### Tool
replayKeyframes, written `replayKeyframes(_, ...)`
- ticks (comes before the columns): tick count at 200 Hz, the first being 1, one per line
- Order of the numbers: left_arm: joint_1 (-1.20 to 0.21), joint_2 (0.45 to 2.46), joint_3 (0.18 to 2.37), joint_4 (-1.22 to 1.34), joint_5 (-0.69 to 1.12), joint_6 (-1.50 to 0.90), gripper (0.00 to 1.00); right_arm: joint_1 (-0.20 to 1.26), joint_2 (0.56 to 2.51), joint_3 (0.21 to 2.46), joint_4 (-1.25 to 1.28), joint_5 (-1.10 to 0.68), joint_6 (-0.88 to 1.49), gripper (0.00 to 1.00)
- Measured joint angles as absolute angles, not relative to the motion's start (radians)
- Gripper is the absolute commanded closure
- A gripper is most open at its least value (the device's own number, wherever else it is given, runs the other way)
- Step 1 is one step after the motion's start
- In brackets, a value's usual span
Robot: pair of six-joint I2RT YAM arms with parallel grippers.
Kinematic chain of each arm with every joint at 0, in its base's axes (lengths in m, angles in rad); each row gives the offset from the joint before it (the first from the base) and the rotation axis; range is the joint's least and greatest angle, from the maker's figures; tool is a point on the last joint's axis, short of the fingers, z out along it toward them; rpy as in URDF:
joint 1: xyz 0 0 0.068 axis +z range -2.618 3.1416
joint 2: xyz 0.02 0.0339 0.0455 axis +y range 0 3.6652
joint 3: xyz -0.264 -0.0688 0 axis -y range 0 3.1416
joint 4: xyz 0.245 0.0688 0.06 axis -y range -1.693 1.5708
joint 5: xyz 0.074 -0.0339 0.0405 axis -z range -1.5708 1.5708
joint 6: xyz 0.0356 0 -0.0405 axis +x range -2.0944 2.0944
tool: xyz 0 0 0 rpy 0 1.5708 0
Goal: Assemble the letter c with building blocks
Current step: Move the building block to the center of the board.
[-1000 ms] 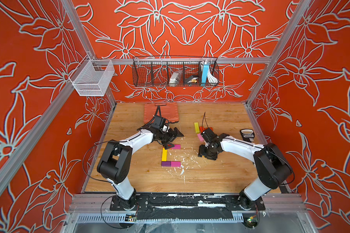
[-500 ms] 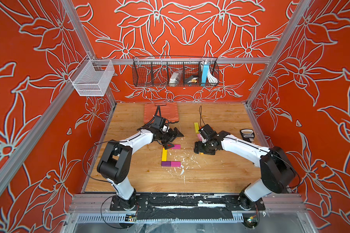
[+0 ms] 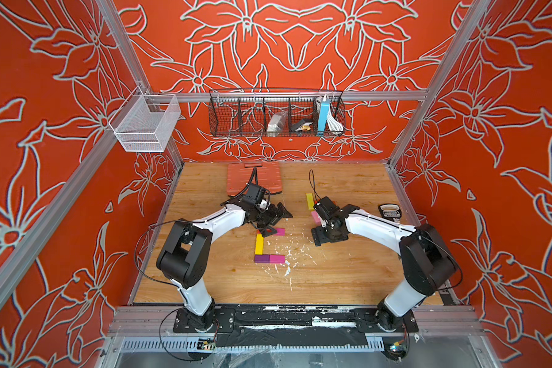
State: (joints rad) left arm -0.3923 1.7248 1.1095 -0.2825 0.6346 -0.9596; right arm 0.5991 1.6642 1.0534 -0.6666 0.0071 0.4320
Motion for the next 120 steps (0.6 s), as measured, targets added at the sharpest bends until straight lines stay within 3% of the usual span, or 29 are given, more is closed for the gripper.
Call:
replayKeyframes(68,-0.394,1.744,1.132,-0.282,0.630,-0.963,0.02,0.577,1.716,1.052,-0.616,-0.050,0.436,0.20)
replayKeyframes(120,-0.395,1.748,1.132,-0.282,0.631,-0.966,0.02,0.576,1.729,1.051,-0.605,-0.070,0.470,0.34)
